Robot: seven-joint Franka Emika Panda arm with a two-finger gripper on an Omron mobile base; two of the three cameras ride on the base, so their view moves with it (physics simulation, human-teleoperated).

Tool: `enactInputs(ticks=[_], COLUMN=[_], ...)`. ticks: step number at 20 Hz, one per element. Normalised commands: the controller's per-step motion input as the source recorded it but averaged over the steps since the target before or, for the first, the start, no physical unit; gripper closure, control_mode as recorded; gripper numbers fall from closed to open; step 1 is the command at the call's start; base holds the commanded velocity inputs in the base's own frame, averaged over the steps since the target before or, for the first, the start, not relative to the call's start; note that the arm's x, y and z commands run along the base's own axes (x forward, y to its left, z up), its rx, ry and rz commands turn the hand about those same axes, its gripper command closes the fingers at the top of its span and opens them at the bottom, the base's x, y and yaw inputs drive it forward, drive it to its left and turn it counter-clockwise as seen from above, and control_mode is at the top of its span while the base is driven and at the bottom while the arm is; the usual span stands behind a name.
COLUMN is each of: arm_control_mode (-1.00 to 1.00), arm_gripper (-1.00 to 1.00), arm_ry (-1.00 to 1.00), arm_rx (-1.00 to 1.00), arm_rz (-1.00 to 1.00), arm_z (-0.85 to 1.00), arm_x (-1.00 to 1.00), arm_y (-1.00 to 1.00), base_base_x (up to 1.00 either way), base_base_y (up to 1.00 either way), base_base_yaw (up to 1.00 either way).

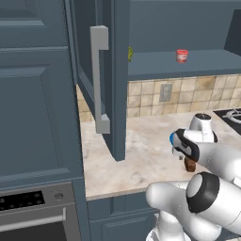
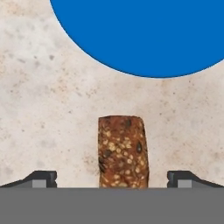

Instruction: Pick the avocado and bread from the counter and place them on the plate. Then pick the jam from the cabinet and place it next to the plate. Lastly close the cabinet door.

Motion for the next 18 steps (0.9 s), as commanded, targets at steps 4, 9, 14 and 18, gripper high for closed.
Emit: enactInputs(ticks=[4,9,14,18], arm_control_mode=[-1.0,-1.0,-1.0,-1.0], arm_gripper=[-1.0,-1.0,-1.0,-1.0], arm_ry=[0.0,0.0,0.0,0.0], arm_rx=[-0.03,-0.01,0.0,0.0], arm_rz=[0.0,0.0,0.01,0.03], arm_z=[-0.24,-0.22,-0.2,-0.2], arm_x=[0.0,0.0,0.0,0.0], arm_y=[0.0,0.0,-0.03,-0.05], base_base_x=[0.0,0.0,0.0,0.0], base_base_y=[0.0,0.0,0.0,0.0], base_base_yaw=[0.0,0.0,0.0,0.0])
